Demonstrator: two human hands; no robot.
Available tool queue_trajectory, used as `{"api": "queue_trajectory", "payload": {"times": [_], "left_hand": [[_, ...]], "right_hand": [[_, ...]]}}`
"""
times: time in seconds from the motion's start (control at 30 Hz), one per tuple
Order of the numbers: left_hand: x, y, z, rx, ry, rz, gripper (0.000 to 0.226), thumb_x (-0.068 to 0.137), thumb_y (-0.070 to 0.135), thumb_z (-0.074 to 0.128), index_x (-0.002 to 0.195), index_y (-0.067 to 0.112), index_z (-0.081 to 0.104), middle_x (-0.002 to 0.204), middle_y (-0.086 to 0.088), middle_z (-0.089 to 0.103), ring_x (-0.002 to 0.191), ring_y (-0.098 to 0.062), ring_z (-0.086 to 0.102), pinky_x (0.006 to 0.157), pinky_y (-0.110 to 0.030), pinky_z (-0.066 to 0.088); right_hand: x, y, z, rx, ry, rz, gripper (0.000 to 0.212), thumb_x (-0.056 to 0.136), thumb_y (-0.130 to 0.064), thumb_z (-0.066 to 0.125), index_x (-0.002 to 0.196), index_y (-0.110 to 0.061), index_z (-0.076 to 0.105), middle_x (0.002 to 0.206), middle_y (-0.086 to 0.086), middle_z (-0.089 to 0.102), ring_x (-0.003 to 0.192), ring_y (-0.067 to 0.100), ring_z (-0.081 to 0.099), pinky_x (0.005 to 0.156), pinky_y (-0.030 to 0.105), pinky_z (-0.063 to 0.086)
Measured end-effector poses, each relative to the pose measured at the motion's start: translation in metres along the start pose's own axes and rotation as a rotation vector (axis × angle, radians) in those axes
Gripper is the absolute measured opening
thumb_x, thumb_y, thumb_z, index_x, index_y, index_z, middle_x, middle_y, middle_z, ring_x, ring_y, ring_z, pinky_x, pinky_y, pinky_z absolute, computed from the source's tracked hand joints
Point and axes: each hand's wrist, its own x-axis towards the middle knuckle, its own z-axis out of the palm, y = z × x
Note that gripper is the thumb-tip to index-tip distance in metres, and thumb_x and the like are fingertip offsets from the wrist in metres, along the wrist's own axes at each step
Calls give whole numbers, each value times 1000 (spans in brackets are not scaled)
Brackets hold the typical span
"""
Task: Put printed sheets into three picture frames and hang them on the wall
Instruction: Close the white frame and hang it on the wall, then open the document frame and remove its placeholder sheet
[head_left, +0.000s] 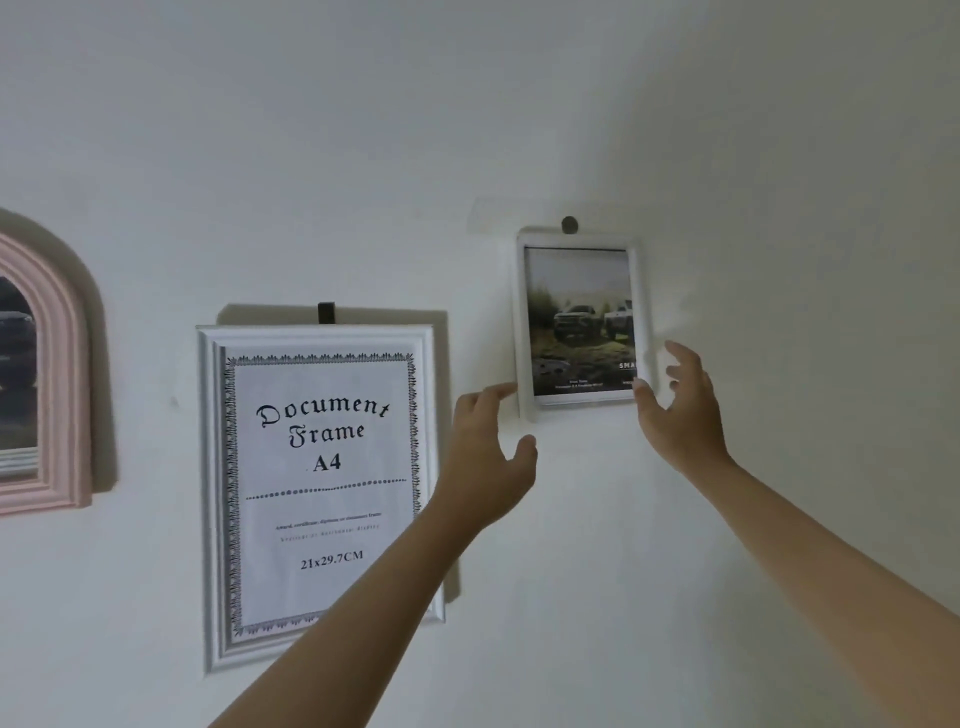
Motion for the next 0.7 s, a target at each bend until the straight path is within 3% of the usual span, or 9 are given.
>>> {"api": "queue_trajectory", "payload": {"times": [0.13,0.27,0.47,0.57,0.6,0.7], "left_hand": [[21,2,20,53,5,24,52,84,14,58,132,28,42,124,4,40,103,-1,41,78,1,28],[36,-4,33,68,48,-25,51,84,11,57,131,27,45,115,0,40,81,7,43,66,12,27],[47,-9,42,75,96,-46,51,83,-1,56,127,26,51,108,0,43,82,0,49,72,6,36],[55,-10,40,43,90,-74,54,80,-3,61,124,28,53,107,-1,46,91,-12,57,84,-18,48],[56,-9,38,17,77,-82,54,79,-3,63,123,29,54,106,0,47,92,-13,58,81,-22,50],[57,-4,32,-57,43,-89,54,79,-2,66,120,32,55,105,10,46,89,-3,56,60,-13,50]], "right_hand": [[14,16,-2,47,-85,-28,63,90,-22,58,142,-23,23,135,13,41,123,24,44,92,31,38],[18,27,3,100,-143,-34,66,90,-25,59,144,-28,20,121,10,51,112,21,51,85,26,37],[20,34,12,161,-154,-106,66,87,-23,64,141,-35,28,113,4,49,93,13,51,79,22,43],[24,34,11,182,-154,-104,70,84,-18,69,141,-31,30,113,5,43,89,4,49,74,12,40],[26,33,10,205,-151,-92,71,83,-17,69,141,-31,31,114,5,43,90,2,48,74,10,39],[30,30,3,270,-136,-58,72,81,-15,71,139,-34,33,119,5,44,94,2,48,74,14,41]]}}
